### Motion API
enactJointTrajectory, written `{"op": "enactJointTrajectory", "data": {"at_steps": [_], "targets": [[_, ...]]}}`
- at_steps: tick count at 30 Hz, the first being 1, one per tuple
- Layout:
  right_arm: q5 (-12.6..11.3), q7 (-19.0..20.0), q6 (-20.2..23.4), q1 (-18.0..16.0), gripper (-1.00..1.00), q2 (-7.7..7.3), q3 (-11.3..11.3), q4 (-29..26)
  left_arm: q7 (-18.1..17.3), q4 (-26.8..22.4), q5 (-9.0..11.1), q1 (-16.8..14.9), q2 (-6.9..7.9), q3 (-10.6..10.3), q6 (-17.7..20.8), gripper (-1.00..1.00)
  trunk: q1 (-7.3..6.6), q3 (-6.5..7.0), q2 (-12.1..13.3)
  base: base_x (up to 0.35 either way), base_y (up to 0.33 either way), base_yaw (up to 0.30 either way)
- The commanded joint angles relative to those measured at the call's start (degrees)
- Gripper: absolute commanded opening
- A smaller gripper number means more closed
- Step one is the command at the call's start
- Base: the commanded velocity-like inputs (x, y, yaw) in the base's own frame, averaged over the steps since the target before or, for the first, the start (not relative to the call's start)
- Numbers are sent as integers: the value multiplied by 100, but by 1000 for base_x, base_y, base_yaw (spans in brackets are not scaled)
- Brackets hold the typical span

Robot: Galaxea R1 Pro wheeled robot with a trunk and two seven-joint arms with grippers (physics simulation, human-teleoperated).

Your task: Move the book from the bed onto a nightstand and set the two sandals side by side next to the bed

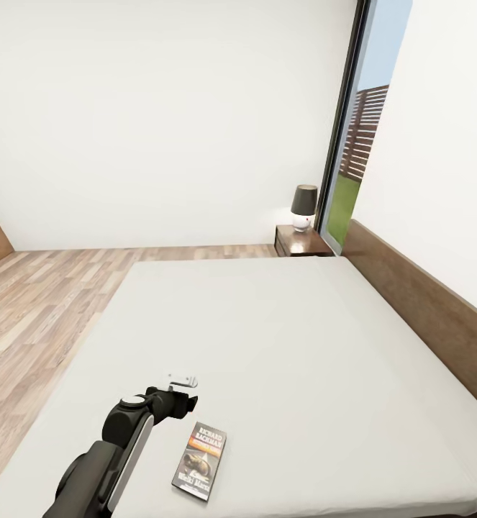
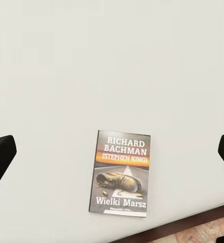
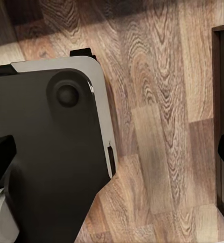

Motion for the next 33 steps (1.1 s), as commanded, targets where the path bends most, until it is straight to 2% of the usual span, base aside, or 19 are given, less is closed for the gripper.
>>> {"op": "enactJointTrajectory", "data": {"at_steps": [1, 33], "targets": [[42, 17, -36, -9, 100, -3, -47, 20, -11, -4, 6, -6, -2, 5, 28, 100, 3, -12, -12, 5, 0, 0], [76, 26, -53, -9, 100, 5, -36, 20, 0, 1, -5, -10, -4, 8, 19, 100, 3, -12, -12, 1, 0, 0]]}}
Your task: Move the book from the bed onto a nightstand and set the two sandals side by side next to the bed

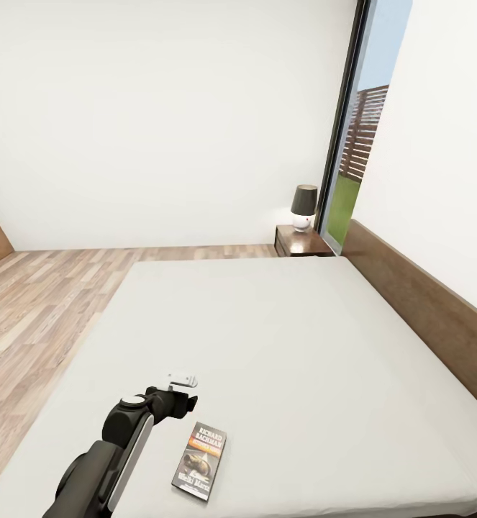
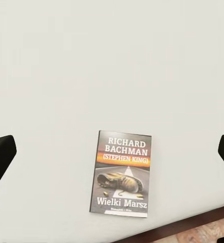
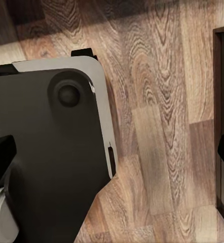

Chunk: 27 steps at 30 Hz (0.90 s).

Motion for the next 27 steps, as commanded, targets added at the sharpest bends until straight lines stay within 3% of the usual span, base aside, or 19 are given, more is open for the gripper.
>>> {"op": "enactJointTrajectory", "data": {"at_steps": [1, 27], "targets": [[40, 16, -37, -9, 100, -3, -47, 20, -12, -4, 4, -6, -2, 8, 30, 100, 3, -12, -12, 0, 0, 0], [-7, 12, -34, -9, 100, 12, -47, 16, -21, -7, 15, -8, 0, 25, 28, 100, 3, -12, -12, 25, 0, 0]]}}
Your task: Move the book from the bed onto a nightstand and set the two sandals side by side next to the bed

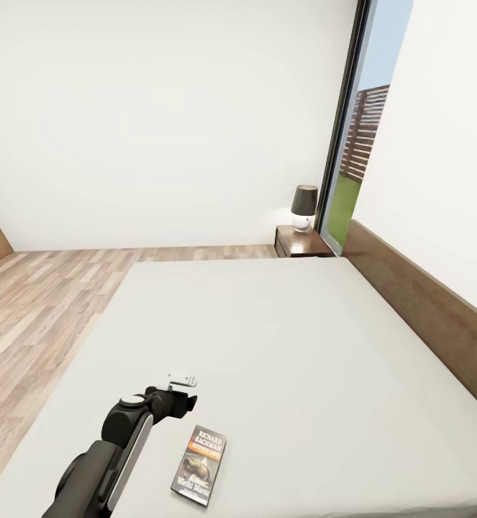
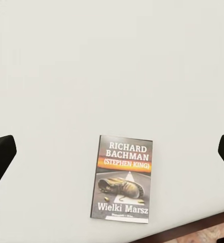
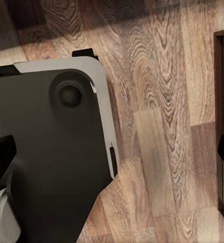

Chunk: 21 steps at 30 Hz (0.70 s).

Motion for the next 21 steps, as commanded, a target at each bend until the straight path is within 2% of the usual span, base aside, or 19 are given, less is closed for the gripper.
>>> {"op": "enactJointTrajectory", "data": {"at_steps": [1, 21], "targets": [[36, 18, -36, -9, 100, -4, -47, 20, -12, -5, 7, -3, -2, 0, 29, 100, 3, -12, -12, 7, 0, 0], [22, 15, -32, -9, 100, 1, -49, 16, -18, -5, 15, -3, -3, 31, 31, 100, 3, -12, -12, 2, 0, 0]]}}
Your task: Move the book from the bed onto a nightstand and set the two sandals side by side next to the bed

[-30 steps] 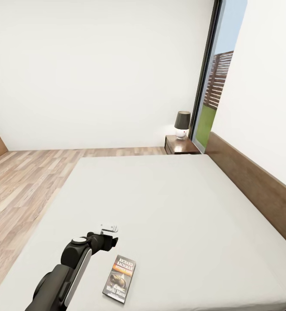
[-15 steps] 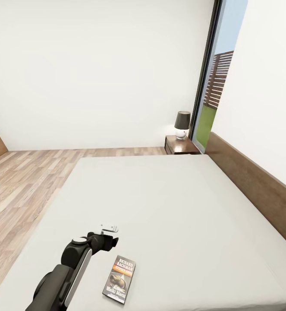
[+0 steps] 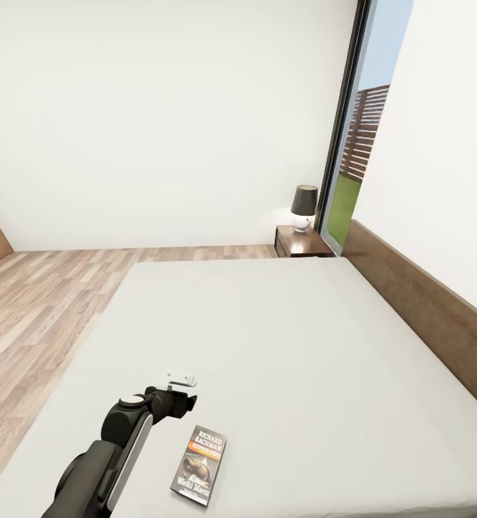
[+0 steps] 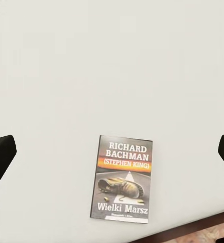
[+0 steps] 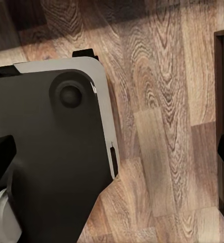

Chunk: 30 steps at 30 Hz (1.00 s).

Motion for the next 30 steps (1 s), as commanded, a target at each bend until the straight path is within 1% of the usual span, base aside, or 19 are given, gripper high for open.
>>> {"op": "enactJointTrajectory", "data": {"at_steps": [1, 30], "targets": [[34, 17, -37, -9, 100, -2, -47, 21, -10, -5, 8, -5, -2, 7, 26, 100, 3, -12, -12, 0, 0, 0], [34, 20, -40, -9, 100, 14, -46, 28, -30, -2, 5, -6, 0, 7, 35, 100, 3, -12, -12, 8, 3, 0]]}}
